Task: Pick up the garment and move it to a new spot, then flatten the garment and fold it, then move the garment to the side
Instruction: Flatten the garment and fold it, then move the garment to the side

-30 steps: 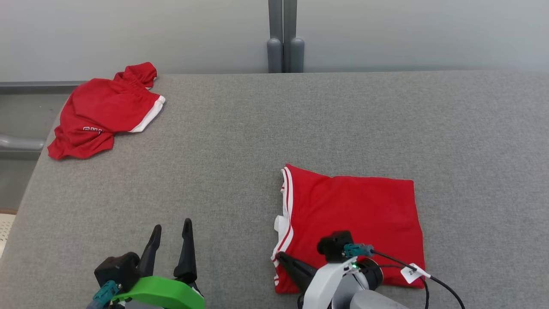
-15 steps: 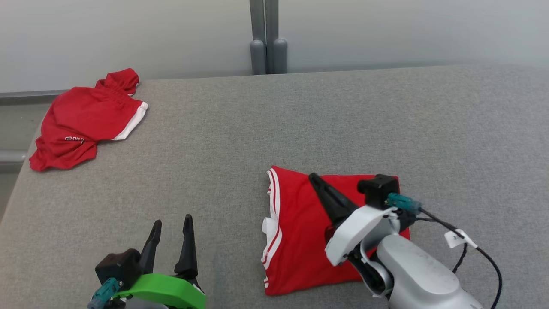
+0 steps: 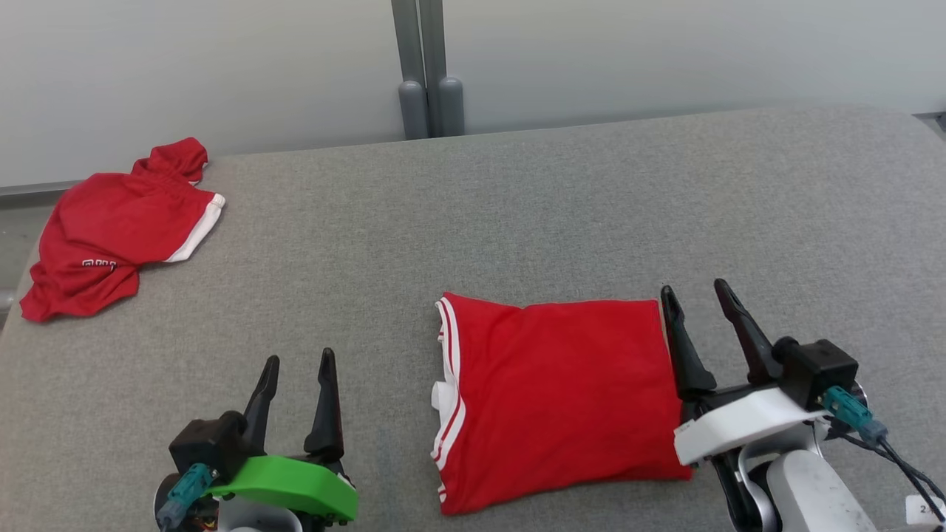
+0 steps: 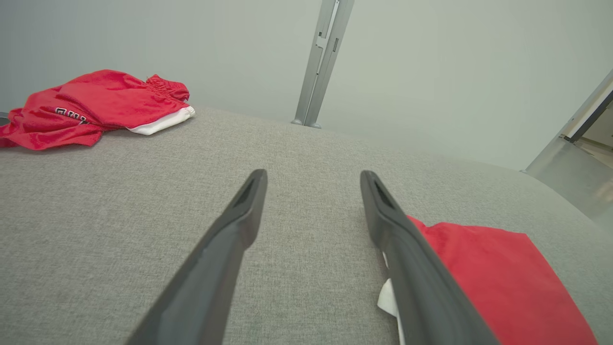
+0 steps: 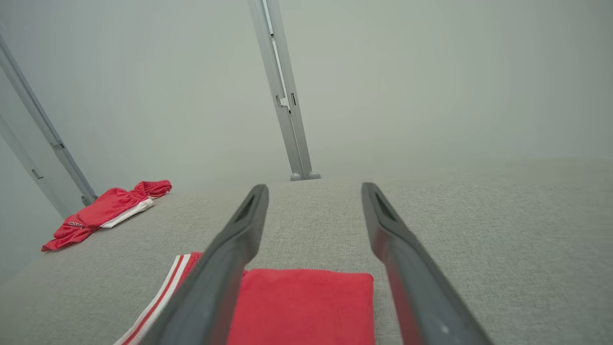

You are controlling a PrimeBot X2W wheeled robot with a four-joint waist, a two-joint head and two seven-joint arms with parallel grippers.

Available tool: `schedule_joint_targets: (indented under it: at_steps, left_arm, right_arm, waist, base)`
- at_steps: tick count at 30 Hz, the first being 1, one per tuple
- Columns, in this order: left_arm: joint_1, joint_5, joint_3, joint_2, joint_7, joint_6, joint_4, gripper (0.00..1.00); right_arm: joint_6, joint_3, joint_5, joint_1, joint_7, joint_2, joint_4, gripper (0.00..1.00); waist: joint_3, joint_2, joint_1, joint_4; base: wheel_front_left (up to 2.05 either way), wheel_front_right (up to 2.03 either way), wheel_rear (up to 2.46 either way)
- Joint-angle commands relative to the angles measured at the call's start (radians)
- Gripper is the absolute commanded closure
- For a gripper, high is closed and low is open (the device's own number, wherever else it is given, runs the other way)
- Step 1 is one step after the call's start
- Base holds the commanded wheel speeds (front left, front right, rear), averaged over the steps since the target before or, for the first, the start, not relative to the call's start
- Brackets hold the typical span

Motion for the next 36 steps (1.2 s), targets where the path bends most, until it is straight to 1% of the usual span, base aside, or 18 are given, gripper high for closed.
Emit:
schedule_joint_targets:
  at_steps: [1, 5, 10, 17, 25, 31, 33, 36]
  left_arm:
    - [0.006, 0.011, 0.010, -0.003, -0.009, -0.005, 0.000, 0.00]
    - [0.041, 0.053, 0.050, -0.024, -0.006, -0.014, -0.023, 0.00]
    - [0.092, 0.105, 0.110, -0.050, -0.006, -0.025, -0.040, 0.00]
    - [0.122, 0.157, 0.153, -0.081, -0.006, -0.051, -0.036, 0.00]
    - [0.128, 0.178, 0.184, -0.110, -0.006, -0.084, -0.024, 0.00]
    - [0.129, 0.193, 0.200, -0.122, -0.006, -0.097, -0.016, 0.00]
    - [0.129, 0.198, 0.203, -0.126, -0.006, -0.101, -0.015, 0.00]
    - [0.127, 0.204, 0.207, -0.131, -0.006, -0.106, -0.012, 0.00]
  right_arm:
    - [0.000, -0.012, -0.015, 0.026, -0.003, 0.003, -0.016, 0.00]
    - [0.000, -0.055, -0.045, 0.078, -0.003, 0.013, -0.064, 0.00]
    - [0.000, -0.077, -0.065, 0.111, -0.003, 0.019, -0.091, 0.00]
    - [0.000, -0.083, -0.082, 0.120, -0.003, 0.022, -0.091, 0.00]
    - [0.000, -0.073, -0.070, 0.117, -0.003, 0.023, -0.073, 0.00]
    - [0.000, -0.085, -0.073, 0.113, -0.003, 0.022, -0.057, 0.00]
    - [0.000, -0.105, -0.077, 0.109, 0.020, 0.022, -0.032, 0.00]
    - [0.000, -0.137, -0.094, 0.083, 0.098, 0.019, -0.003, 0.00]
  waist:
    - [-0.003, 0.0000, 0.0000, -0.004]
    - [-0.009, 0.0000, 0.0000, -0.010]
    - [-0.018, 0.0000, 0.0000, -0.015]
    - [-0.025, 0.0000, 0.0000, -0.008]
    - [-0.028, 0.0000, 0.0000, -0.002]
    - [-0.030, 0.0000, 0.0000, -0.003]
    - [-0.030, 0.0000, 0.0000, -0.002]
    - [-0.027, 0.0000, 0.0000, 0.001]
  base:
    - [0.00, 0.00, 0.00]
    - [0.00, 0.00, 0.00]
    - [0.00, 0.00, 0.00]
    - [0.00, 0.00, 0.00]
    - [0.00, 0.00, 0.00]
    - [0.00, 0.00, 0.00]
    - [0.00, 0.00, 0.00]
    - [0.00, 0.00, 0.00]
